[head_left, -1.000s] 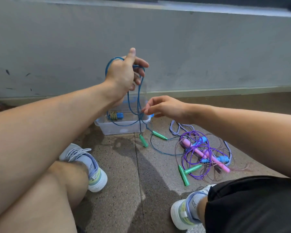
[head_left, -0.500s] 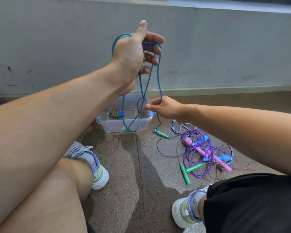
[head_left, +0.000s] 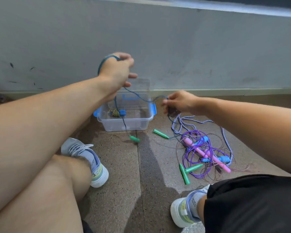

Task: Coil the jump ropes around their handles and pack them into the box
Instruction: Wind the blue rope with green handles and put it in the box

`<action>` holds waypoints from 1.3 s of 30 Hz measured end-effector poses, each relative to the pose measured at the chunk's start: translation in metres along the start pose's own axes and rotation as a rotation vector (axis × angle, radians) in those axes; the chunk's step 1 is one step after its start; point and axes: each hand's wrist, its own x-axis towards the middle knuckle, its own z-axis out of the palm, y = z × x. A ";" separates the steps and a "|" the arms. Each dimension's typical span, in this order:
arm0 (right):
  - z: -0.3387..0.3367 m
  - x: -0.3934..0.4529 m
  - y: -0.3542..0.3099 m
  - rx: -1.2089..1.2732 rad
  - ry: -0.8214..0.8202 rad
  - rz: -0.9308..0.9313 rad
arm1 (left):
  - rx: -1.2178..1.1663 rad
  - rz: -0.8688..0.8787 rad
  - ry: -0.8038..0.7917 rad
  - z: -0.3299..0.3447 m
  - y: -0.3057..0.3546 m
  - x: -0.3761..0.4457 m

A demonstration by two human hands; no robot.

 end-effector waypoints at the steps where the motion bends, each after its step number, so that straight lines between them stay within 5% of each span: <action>1: 0.000 -0.003 -0.016 0.089 0.028 -0.054 | 0.039 -0.039 -0.068 0.002 -0.005 -0.002; 5: 0.005 -0.026 -0.081 0.477 0.066 -0.257 | 0.367 -0.077 -0.325 0.006 -0.018 -0.014; 10: 0.001 -0.044 -0.117 0.550 0.164 -0.423 | 0.469 -0.077 -0.642 0.011 -0.017 -0.028; 17: -0.005 -0.027 -0.088 0.507 0.405 -0.235 | 0.098 -0.040 -0.385 0.017 -0.003 -0.028; 22: 0.001 -0.009 -0.043 0.154 0.618 -0.067 | -0.164 -0.009 -0.285 0.019 0.022 -0.030; 26: 0.014 -0.014 -0.018 -0.348 -0.001 0.166 | -0.290 0.025 -0.301 0.024 0.039 -0.034; 28: 0.027 -0.015 -0.007 -0.411 -0.182 0.128 | -0.339 0.034 -0.322 0.027 0.044 -0.035; 34: 0.065 0.002 0.001 -0.049 -0.250 -0.029 | -0.403 0.029 -0.307 0.028 0.047 -0.034; 39: 0.069 0.002 0.022 -0.237 -0.432 0.071 | -0.195 -0.041 -0.101 -0.001 0.019 0.004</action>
